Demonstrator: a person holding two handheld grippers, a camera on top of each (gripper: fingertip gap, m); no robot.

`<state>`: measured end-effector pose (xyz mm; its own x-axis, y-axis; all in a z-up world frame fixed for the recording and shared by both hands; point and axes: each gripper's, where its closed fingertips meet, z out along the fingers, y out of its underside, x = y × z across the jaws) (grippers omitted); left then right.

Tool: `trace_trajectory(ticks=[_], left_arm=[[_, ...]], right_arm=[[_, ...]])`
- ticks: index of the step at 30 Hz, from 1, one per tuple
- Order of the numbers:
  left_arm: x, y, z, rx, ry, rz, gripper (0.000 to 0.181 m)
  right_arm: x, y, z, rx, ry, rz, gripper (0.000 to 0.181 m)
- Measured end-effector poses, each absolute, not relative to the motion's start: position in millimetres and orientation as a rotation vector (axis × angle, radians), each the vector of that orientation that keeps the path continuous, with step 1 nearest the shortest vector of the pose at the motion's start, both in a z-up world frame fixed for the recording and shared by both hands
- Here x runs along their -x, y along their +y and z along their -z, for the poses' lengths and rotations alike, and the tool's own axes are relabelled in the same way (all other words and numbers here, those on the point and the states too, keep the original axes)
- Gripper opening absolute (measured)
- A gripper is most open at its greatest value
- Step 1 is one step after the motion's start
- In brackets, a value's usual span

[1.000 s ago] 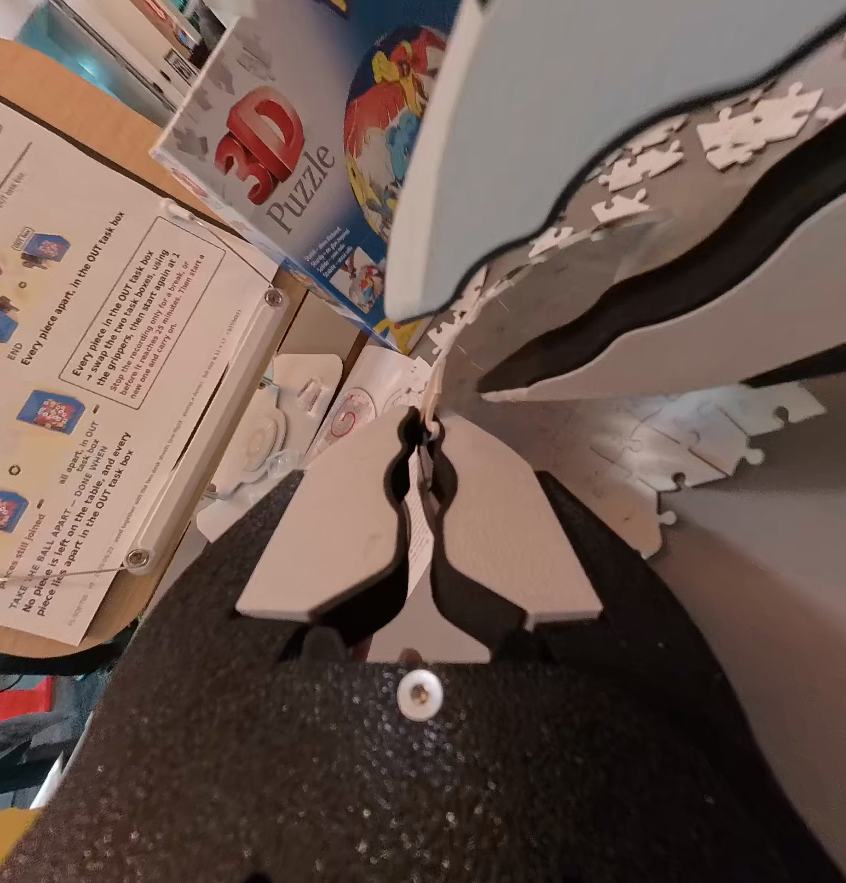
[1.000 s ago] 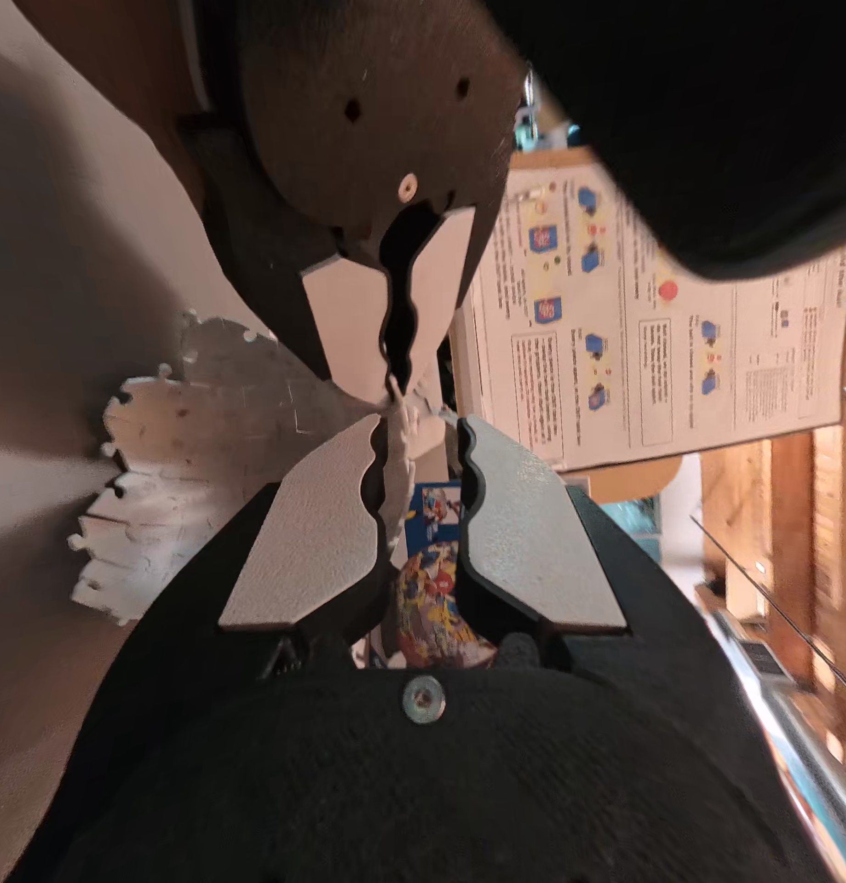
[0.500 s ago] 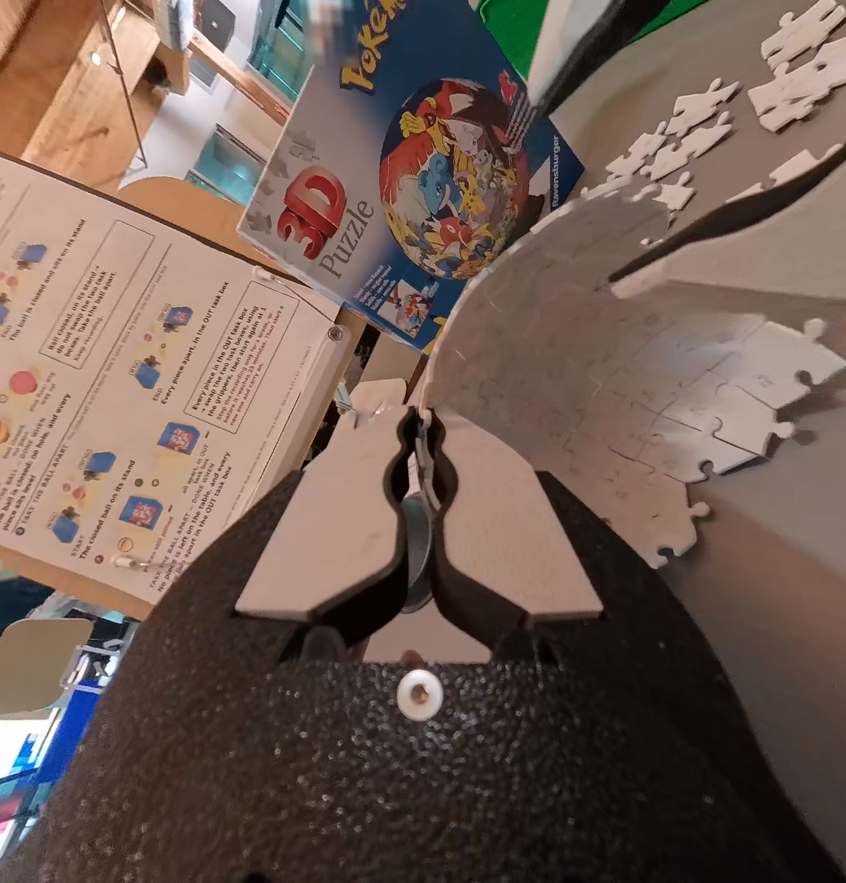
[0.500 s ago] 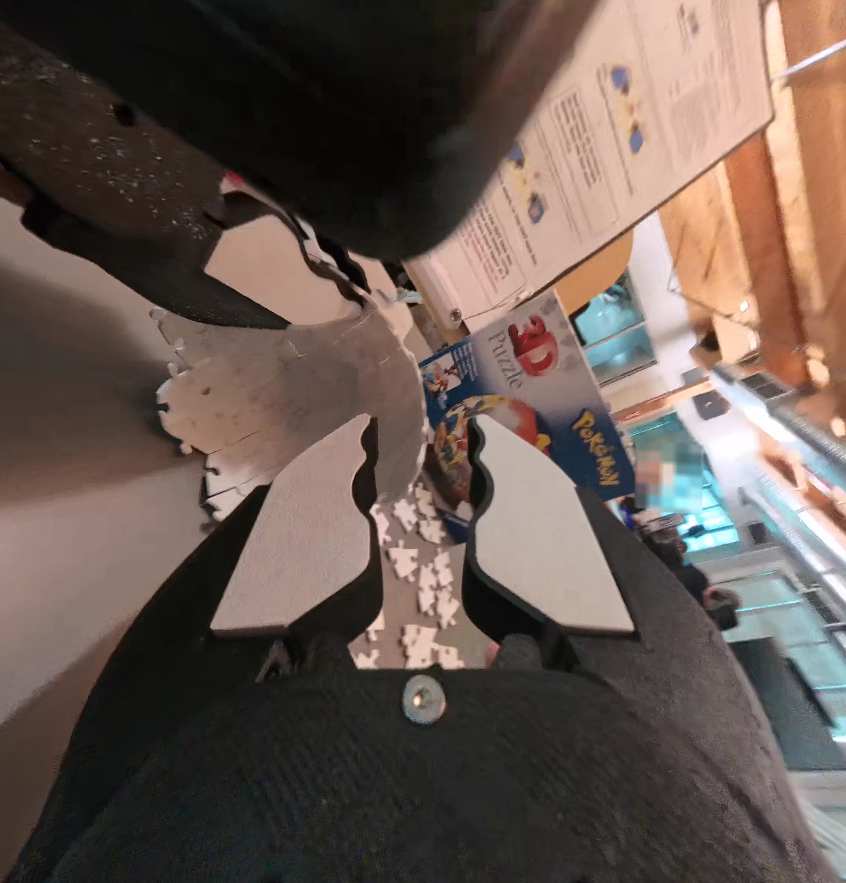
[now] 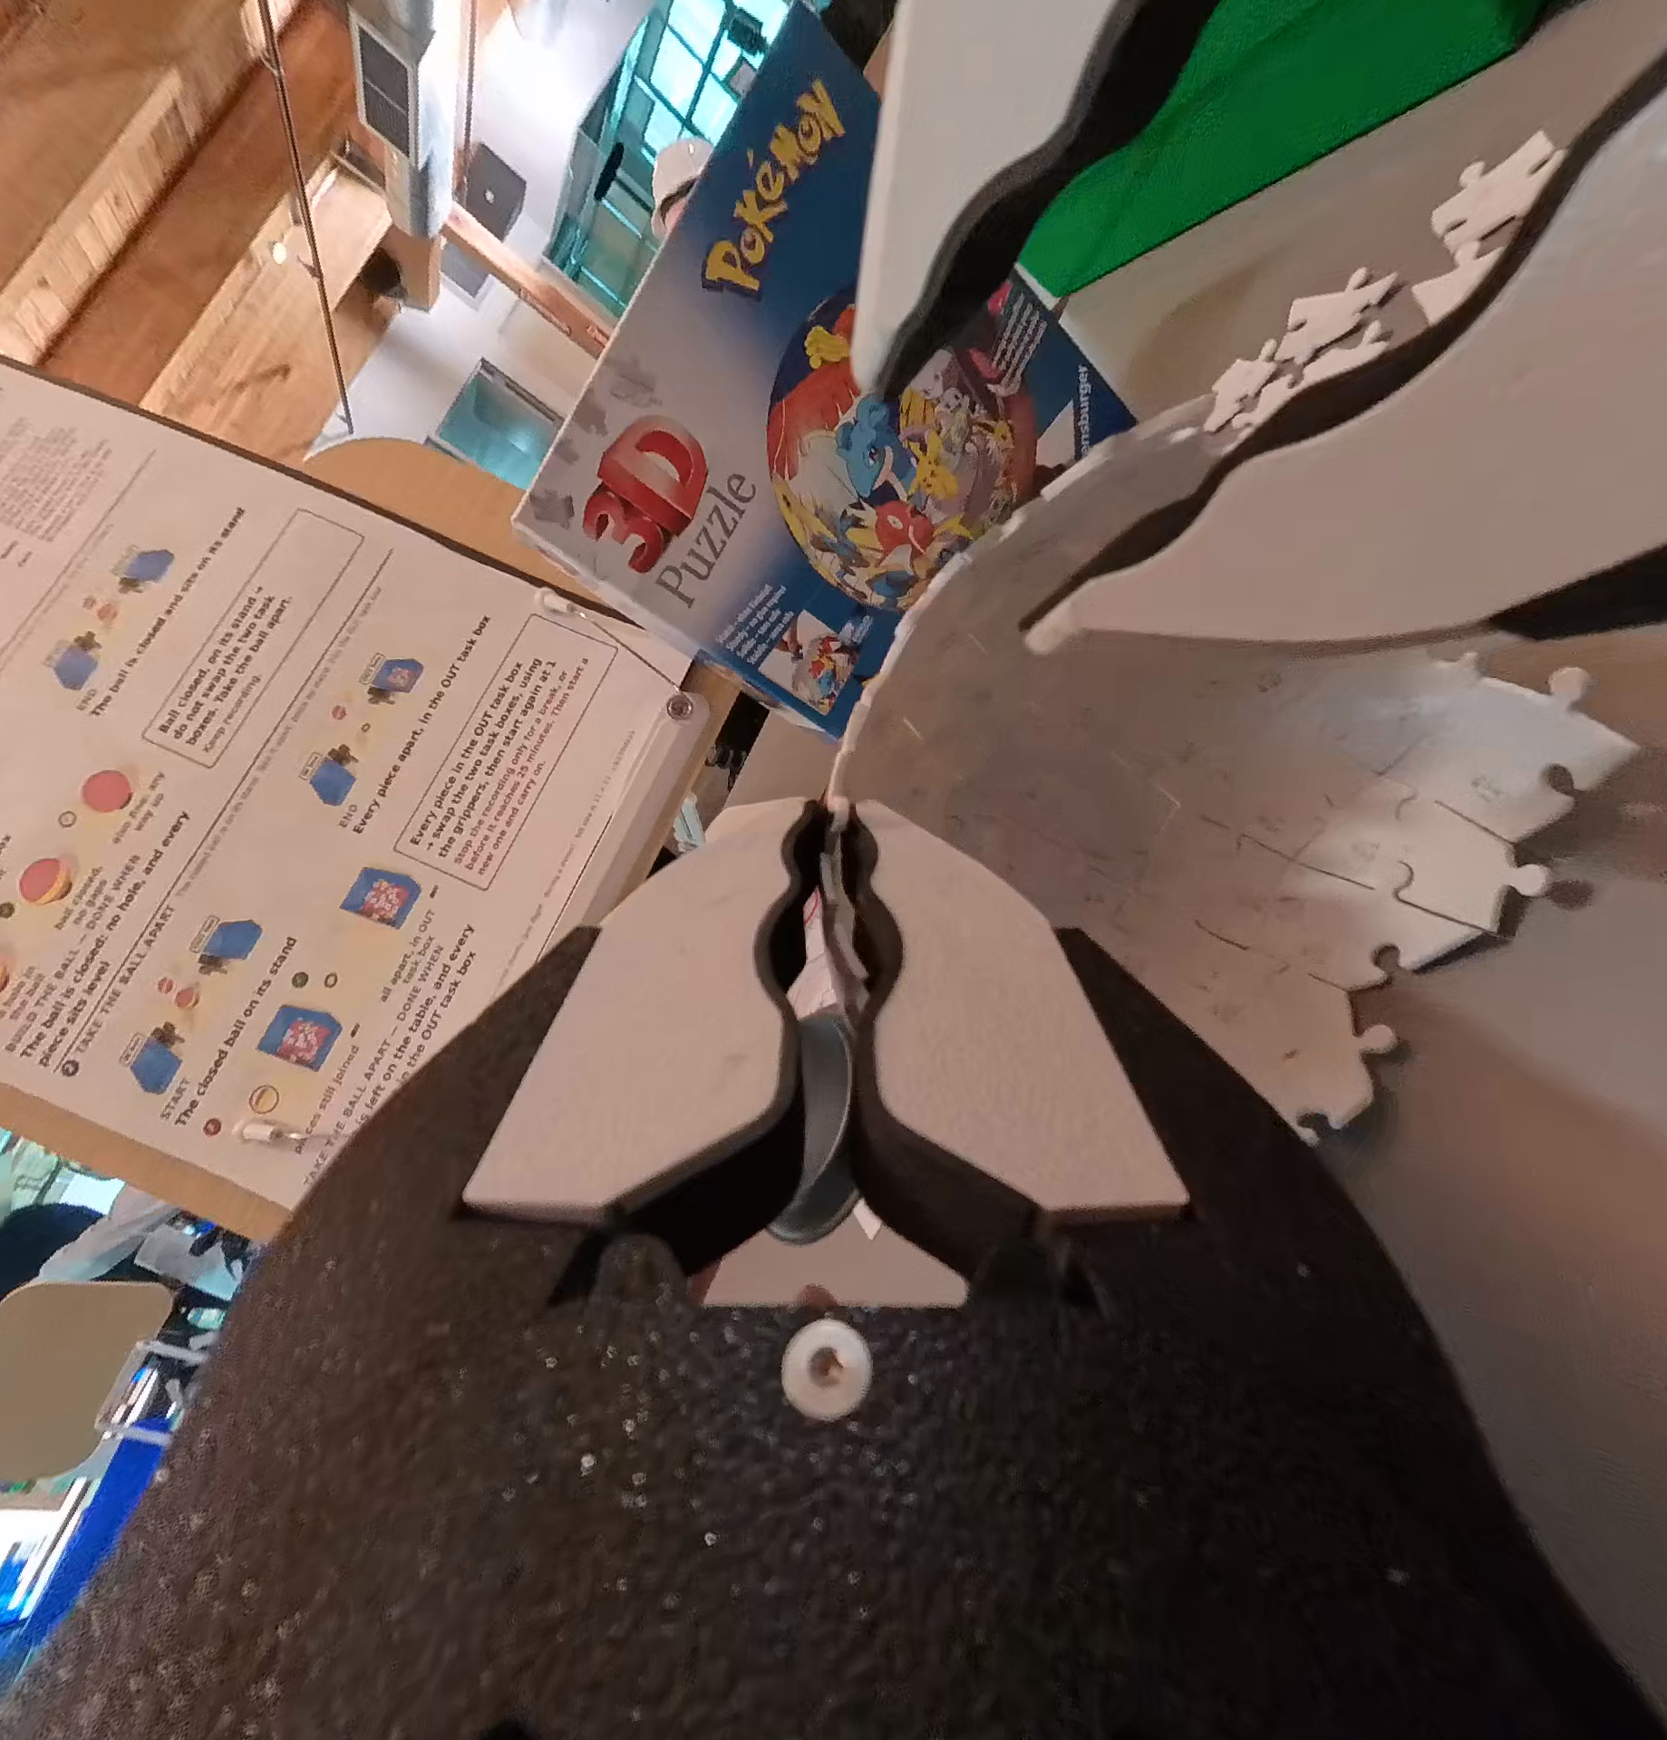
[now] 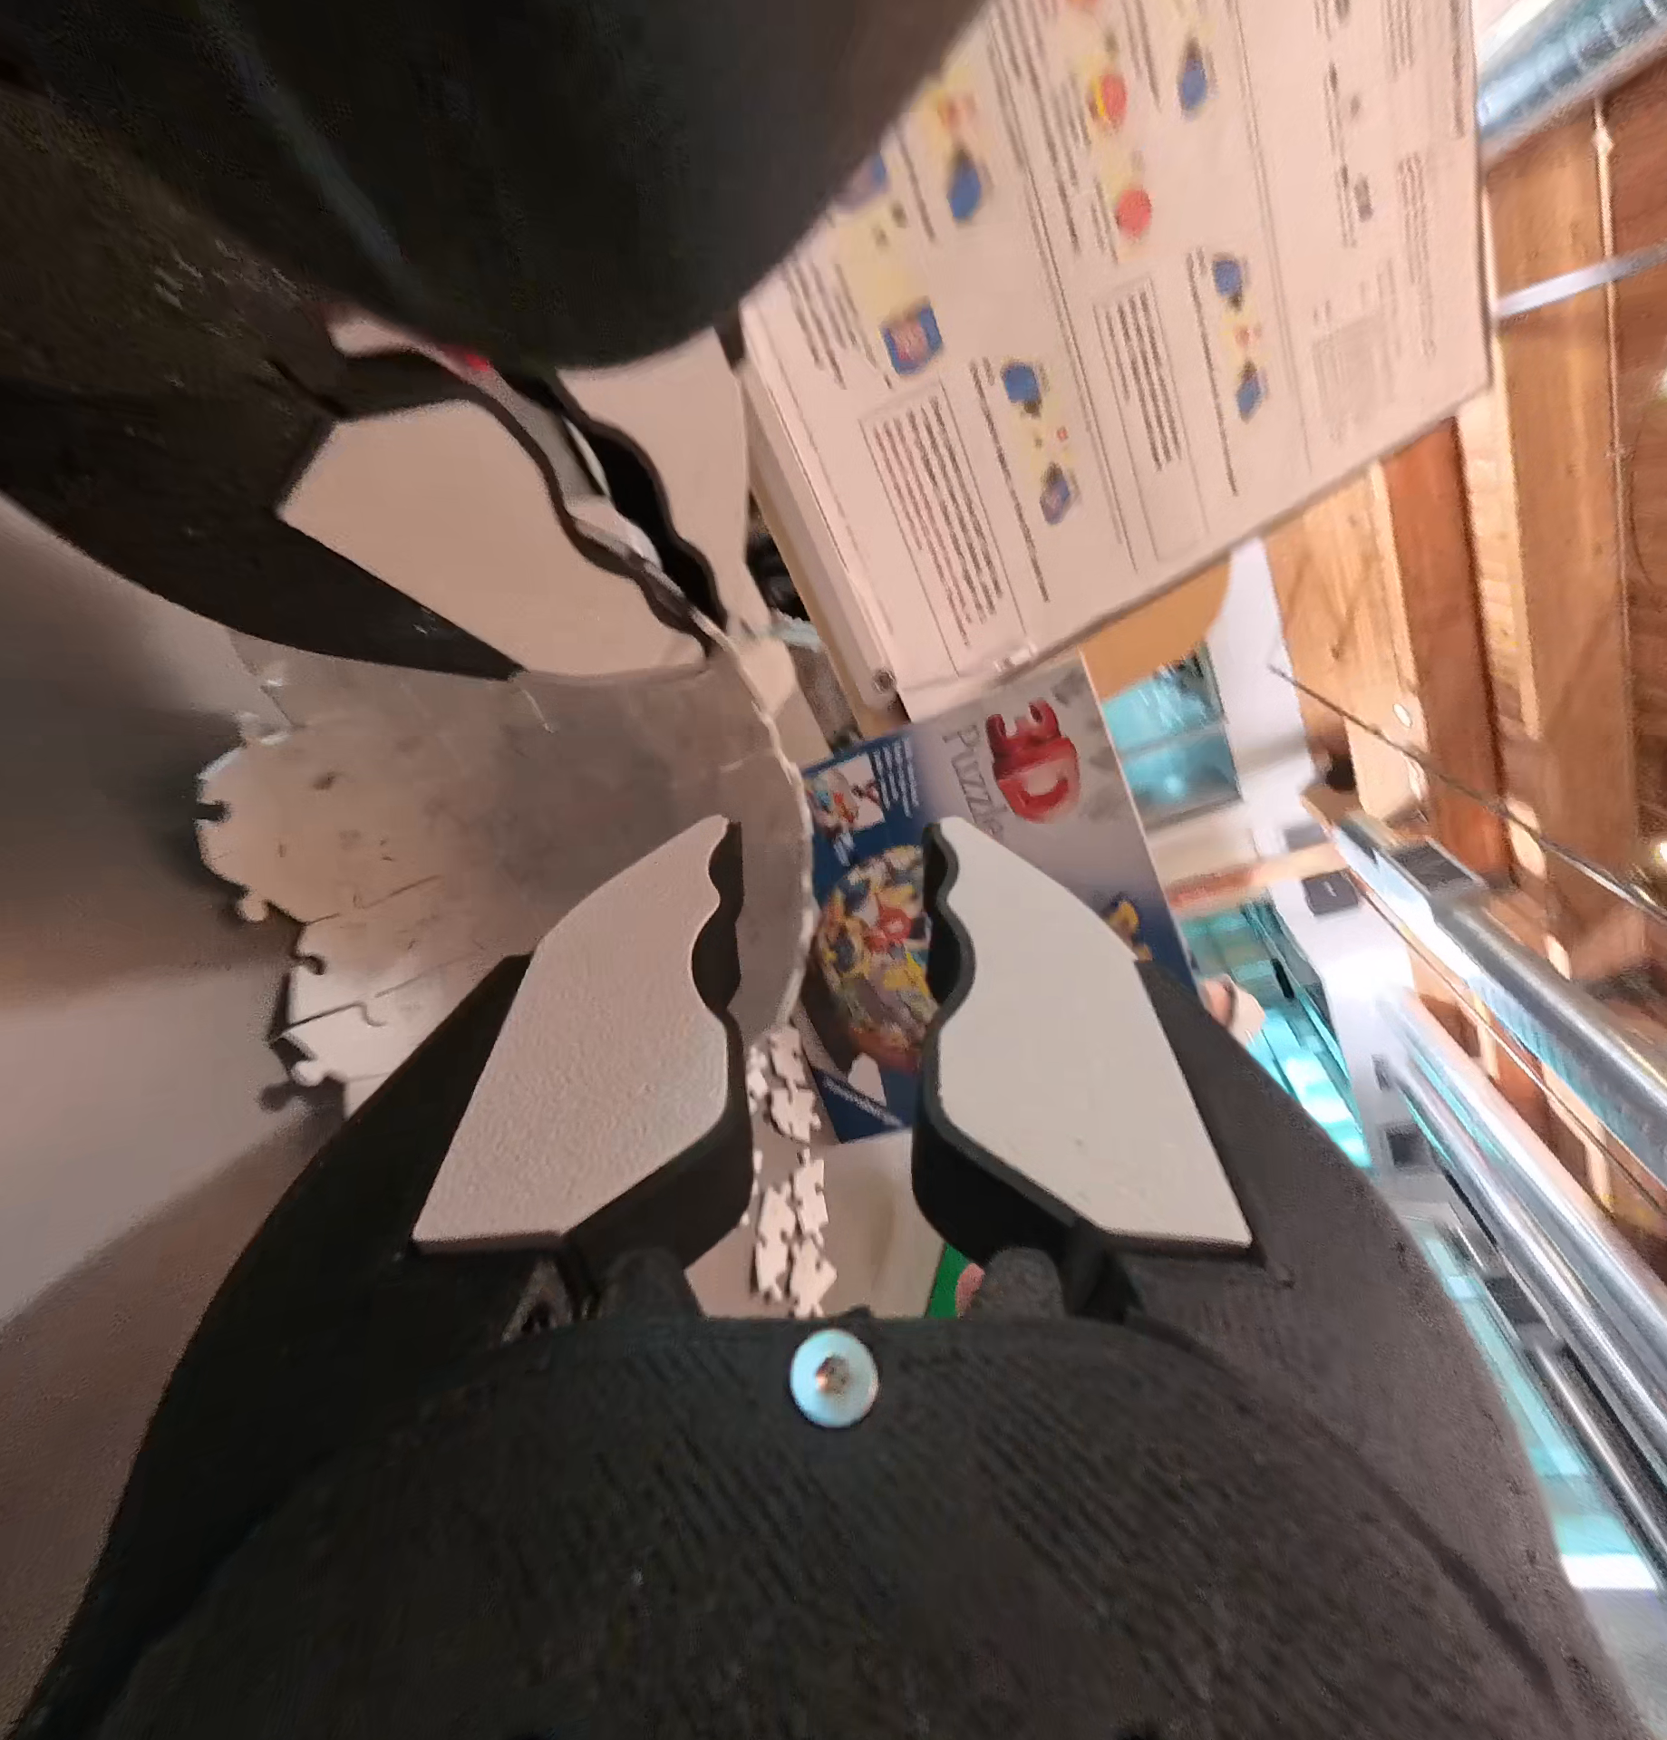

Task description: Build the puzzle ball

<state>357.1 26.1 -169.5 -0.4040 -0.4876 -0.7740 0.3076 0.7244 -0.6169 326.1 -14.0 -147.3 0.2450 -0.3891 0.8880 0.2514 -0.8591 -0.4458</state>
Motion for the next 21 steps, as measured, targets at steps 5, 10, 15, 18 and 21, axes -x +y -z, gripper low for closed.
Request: trace_trajectory(ticks=[5, 10, 15, 18, 21], left_arm=[[-356.7, 26.7, 170.1, 0.111, 1.777, 0.911, 0.003], [-354.1, 25.7, 169.4, 0.107, 1.777, 0.988, 0.003], [-356.7, 26.1, 173.5, 0.142, 1.808, 1.038, 0.003], [-358.1, 26.9, 173.7, 0.157, 1.811, 1.060, 0.003], [-359.4, 27.4, 174.2, 0.174, 1.804, 1.045, 0.003]], right_arm=[[-325.7, -2.5, 154.2, 2.083, -0.036, 1.515, 0.036], [-333.6, 14.2, 145.6, 2.146, -0.321, 1.579, 0.031], [-336.6, 22.4, 158.5, 2.337, -0.517, 1.403, 0.029], [-334.9, 21.8, 165.1, 2.411, -0.586, 1.383, 0.022], [-328.6, 24.8, 156.7, 2.418, -0.530, 1.447, 0.021]])
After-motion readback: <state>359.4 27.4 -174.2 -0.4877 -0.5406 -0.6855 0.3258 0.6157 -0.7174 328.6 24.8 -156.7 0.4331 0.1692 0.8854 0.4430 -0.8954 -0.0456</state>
